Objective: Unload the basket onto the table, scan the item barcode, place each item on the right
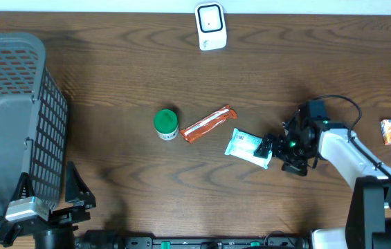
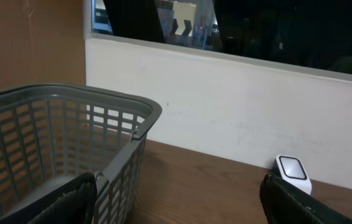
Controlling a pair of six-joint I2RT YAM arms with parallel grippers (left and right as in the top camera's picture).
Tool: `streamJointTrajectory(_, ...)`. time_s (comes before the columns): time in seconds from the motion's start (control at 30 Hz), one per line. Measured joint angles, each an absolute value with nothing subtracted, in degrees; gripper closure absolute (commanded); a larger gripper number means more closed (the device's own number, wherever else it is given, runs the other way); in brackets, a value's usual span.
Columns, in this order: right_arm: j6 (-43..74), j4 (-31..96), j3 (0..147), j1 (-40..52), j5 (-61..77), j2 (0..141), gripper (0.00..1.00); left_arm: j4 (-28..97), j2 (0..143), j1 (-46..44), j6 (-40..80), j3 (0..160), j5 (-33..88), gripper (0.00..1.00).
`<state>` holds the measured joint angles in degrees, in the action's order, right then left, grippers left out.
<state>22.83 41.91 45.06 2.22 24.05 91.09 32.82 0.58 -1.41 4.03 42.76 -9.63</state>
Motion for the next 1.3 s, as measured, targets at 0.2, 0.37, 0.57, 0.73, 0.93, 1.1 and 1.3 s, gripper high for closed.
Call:
streamJointTrajectory(0.2,31.8,21.7,37.6,2.5,29.1,88.2,0.01,32.8,0.6,-1.4,4.0,42.8,-9.6,0.16)
streamJointTrajectory(0.37,36.5,7.0,35.5,2.5,37.6,92.8,0.01,32.8,0.6,-1.4,4.0,42.8,-9.6,0.16)
streamJointTrajectory(0.57,37.3,2.9,36.0,6.2,48.9,98.8,0.01,32.8,0.6,-1.4,4.0,42.8,-9.6,0.16)
streamJointTrajectory(0.73,37.3,2.9,35.9,8.1,52.6,99.9,0.01,32.8,0.6,-1.4,4.0,42.8,-9.6,0.16)
streamJointTrajectory(0.93,36.6,4.5,35.0,8.8,51.4,97.9,0.01,32.8,0.6,-1.4,4.0,42.8,-9.6,0.16)
streamJointTrajectory(1.1,34.9,5.9,35.1,11.2,49.5,97.3,0.01,32.8,0.6,-1.4,4.0,42.8,-9.6,0.16)
streamJointTrajectory(1.3,37.5,0.0,35.6,19.0,47.0,99.3,0.47,32.8,0.6,-1.4,4.0,42.8,-9.6,0.16)
